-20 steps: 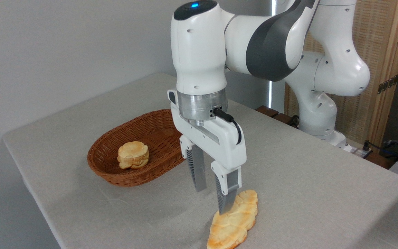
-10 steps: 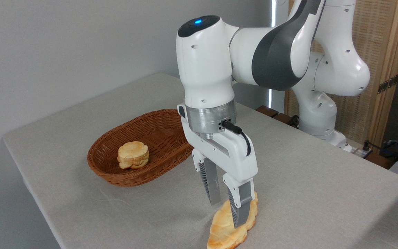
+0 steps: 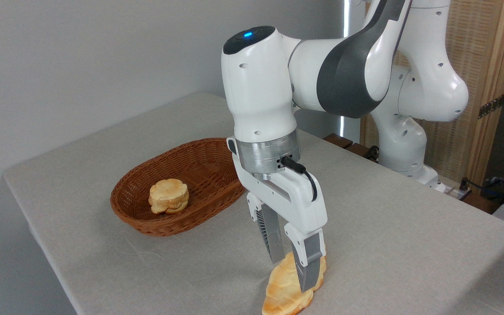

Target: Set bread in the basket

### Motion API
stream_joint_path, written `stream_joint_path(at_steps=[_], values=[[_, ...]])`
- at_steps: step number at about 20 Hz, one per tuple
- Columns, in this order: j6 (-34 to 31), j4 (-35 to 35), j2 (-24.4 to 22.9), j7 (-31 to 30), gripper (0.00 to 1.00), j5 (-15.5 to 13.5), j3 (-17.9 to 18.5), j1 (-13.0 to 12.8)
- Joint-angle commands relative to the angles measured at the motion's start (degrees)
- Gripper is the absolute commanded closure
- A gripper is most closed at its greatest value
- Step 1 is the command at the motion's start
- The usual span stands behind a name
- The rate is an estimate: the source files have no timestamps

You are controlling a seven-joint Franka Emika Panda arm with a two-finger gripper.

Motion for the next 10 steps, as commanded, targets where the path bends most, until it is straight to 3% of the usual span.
stream_joint_path(at_steps=[1,10], values=[[0.9,-0.9,-0.5,0.2,0.0,0.8,0.5,-0.3],[1.0,-0.9,-0.5,-7.3,0.0,-1.5,-0.1,-0.9]])
